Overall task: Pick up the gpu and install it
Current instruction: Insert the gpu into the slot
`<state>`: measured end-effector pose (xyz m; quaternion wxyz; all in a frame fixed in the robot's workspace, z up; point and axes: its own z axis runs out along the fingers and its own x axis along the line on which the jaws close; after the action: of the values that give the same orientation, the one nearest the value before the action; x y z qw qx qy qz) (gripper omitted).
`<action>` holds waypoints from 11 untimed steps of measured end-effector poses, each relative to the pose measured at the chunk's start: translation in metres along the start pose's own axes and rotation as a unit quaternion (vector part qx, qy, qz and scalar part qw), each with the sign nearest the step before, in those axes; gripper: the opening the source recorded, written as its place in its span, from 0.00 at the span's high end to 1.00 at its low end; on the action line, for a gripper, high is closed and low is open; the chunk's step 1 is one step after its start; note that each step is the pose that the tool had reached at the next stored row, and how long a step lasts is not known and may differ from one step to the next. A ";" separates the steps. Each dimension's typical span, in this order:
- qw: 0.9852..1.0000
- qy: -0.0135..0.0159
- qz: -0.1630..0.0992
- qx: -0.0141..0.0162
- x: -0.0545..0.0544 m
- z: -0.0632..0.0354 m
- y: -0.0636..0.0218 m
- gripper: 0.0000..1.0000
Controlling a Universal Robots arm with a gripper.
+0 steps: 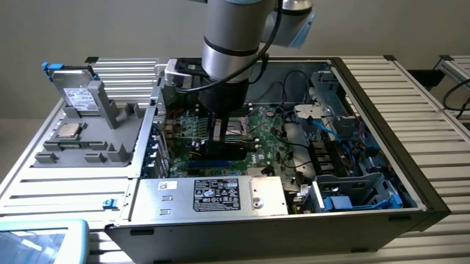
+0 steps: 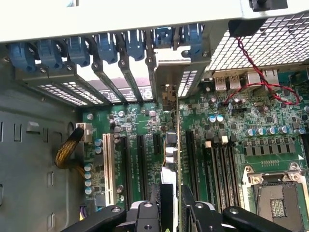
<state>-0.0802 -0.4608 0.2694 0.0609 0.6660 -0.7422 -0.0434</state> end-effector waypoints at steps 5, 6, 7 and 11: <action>1.000 0.001 0.000 0.000 0.000 0.0045 -0.0006 0.72; 1.000 0.001 0.000 0.000 0.000 0.0047 -0.0005 0.72; 1.000 0.001 0.000 0.000 0.000 0.0047 -0.0001 0.72; 1.000 0.001 0.000 0.000 0.001 0.0090 0.0023 0.72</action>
<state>-0.0839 -0.4613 0.2609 0.0615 0.6659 -0.7422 -0.0431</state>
